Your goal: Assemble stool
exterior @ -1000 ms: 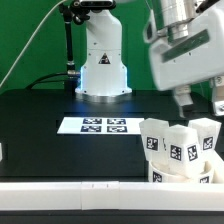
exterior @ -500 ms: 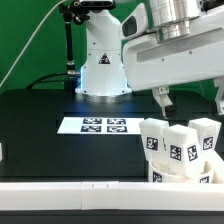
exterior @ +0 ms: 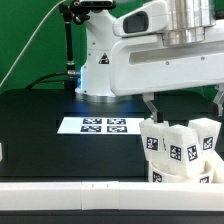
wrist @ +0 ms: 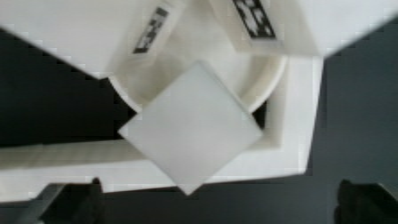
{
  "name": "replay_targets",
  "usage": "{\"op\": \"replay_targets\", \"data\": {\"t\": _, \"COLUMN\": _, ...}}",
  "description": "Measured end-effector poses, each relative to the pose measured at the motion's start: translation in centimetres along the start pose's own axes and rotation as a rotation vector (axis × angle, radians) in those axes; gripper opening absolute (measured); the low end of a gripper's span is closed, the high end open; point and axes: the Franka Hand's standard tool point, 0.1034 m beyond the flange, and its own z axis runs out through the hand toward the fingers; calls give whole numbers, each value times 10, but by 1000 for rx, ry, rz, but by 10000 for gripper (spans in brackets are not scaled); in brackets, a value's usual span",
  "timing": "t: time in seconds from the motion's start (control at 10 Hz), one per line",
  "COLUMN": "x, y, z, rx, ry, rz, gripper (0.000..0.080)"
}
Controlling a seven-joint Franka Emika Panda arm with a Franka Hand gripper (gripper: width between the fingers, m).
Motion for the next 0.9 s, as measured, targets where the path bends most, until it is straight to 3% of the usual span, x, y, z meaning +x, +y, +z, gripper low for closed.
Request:
{"op": "replay_targets", "data": {"t": 0.3, "x": 2, "y": 8, "z": -1, "rx": -30, "ry": 4, "rz": -182, "gripper": 649}}
{"op": "replay_targets", "data": {"t": 0.6, "x": 3, "y": 0, "z": 12, "rx": -114, "ry": 36, "rz": -454, "gripper": 649}}
{"op": "replay_targets", "data": {"t": 0.9, "x": 4, "y": 3, "z": 19, "rx": -122, "ry": 31, "rz": -436, "gripper": 649}}
